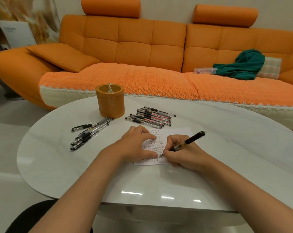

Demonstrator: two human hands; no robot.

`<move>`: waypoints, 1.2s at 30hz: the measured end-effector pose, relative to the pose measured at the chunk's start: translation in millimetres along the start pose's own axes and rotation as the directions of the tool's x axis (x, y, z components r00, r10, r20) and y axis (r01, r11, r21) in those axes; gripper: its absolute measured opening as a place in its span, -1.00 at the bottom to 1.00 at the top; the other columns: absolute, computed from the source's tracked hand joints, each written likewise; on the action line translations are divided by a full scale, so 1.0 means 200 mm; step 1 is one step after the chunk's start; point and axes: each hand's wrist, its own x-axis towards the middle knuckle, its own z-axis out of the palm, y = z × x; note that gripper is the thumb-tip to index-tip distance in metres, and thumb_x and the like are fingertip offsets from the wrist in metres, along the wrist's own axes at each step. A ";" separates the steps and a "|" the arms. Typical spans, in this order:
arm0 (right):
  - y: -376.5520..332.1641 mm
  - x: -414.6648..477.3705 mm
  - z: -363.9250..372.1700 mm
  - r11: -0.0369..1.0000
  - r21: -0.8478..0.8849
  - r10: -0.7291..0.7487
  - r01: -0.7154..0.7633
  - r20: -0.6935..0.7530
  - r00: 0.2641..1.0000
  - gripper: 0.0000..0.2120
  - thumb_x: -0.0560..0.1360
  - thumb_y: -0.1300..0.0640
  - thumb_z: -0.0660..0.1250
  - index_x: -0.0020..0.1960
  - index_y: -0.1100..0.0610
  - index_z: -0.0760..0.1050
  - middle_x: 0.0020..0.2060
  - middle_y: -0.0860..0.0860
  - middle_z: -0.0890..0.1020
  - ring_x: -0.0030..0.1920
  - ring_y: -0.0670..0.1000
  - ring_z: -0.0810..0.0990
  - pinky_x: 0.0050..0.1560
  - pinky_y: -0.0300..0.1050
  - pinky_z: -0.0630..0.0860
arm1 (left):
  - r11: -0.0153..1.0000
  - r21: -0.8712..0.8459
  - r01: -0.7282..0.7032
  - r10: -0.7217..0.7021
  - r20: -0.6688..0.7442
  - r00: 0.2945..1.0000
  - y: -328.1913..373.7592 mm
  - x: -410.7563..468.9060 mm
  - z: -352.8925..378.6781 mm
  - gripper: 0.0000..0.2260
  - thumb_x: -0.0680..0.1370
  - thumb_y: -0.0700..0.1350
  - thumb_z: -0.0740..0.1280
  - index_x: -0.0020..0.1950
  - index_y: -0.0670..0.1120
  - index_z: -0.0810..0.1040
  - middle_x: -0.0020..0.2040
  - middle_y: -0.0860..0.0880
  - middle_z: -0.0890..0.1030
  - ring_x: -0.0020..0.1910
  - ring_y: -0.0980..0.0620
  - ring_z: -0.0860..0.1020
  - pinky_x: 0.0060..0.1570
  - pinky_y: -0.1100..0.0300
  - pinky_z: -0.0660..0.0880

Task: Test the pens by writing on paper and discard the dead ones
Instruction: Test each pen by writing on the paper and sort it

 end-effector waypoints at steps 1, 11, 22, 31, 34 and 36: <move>0.00 0.00 0.01 1.000 -0.011 -0.004 0.004 -0.012 1.000 -0.81 0.42 0.43 0.33 -0.29 0.21 0.49 -0.52 0.11 0.52 -0.55 0.00 0.44 -0.50 -0.23 0.38 | 1.000 -0.013 -0.003 0.003 0.005 1.000 0.00 0.00 0.00 -0.34 0.43 0.33 0.40 0.48 0.24 0.33 0.40 0.14 0.28 0.43 0.10 0.16 0.43 0.02 0.26; 0.02 0.00 0.02 0.991 -0.114 -0.073 0.072 -0.008 0.997 -0.81 0.42 0.42 0.37 -0.31 0.26 0.43 -0.49 0.03 0.50 -0.52 -0.08 0.43 -0.49 -0.25 0.35 | 0.999 -0.040 -0.013 0.014 0.014 1.000 0.00 0.00 0.00 -0.35 0.43 0.30 0.42 0.48 0.24 0.33 0.41 0.12 0.28 0.45 0.09 0.13 0.45 -0.01 0.23; 0.02 0.00 0.02 0.980 -0.174 -0.088 0.091 0.027 0.996 -0.83 0.42 0.38 0.38 -0.28 0.31 0.42 -0.47 0.05 0.51 -0.48 -0.07 0.43 -0.46 -0.24 0.35 | 0.999 -0.035 -0.015 0.015 0.008 1.000 0.00 0.00 0.00 -0.37 0.44 0.30 0.41 0.47 0.24 0.34 0.41 0.12 0.27 0.45 0.08 0.11 0.44 0.02 0.22; 0.04 0.00 0.03 0.983 -0.153 -0.103 0.102 -0.002 0.995 -0.83 0.43 0.38 0.39 -0.28 0.33 0.43 -0.49 0.06 0.52 -0.50 -0.04 0.46 -0.46 -0.23 0.36 | 0.999 -0.045 -0.008 0.009 0.010 1.000 0.00 0.00 0.00 -0.38 0.44 0.29 0.42 0.46 0.24 0.36 0.41 0.12 0.27 0.45 0.08 0.11 0.44 0.02 0.21; 0.06 0.00 0.03 0.975 -0.189 -0.114 0.114 0.007 0.993 -0.84 0.42 0.34 0.41 -0.26 0.32 0.43 -0.47 0.08 0.54 -0.46 -0.01 0.46 -0.42 -0.16 0.36 | 0.999 -0.050 -0.008 0.009 0.009 1.000 0.00 0.00 0.00 -0.38 0.43 0.29 0.43 0.46 0.24 0.36 0.40 0.13 0.28 0.45 0.08 0.11 0.45 0.02 0.20; 0.06 0.00 0.03 0.970 -0.208 -0.129 0.126 0.004 0.992 -0.83 0.41 0.33 0.41 -0.27 0.31 0.43 -0.46 0.10 0.53 -0.45 -0.01 0.45 -0.40 -0.12 0.35 | 0.999 -0.046 -0.006 0.007 0.011 1.000 0.00 0.00 0.00 -0.37 0.43 0.29 0.43 0.46 0.24 0.36 0.41 0.12 0.28 0.45 0.08 0.12 0.45 0.01 0.21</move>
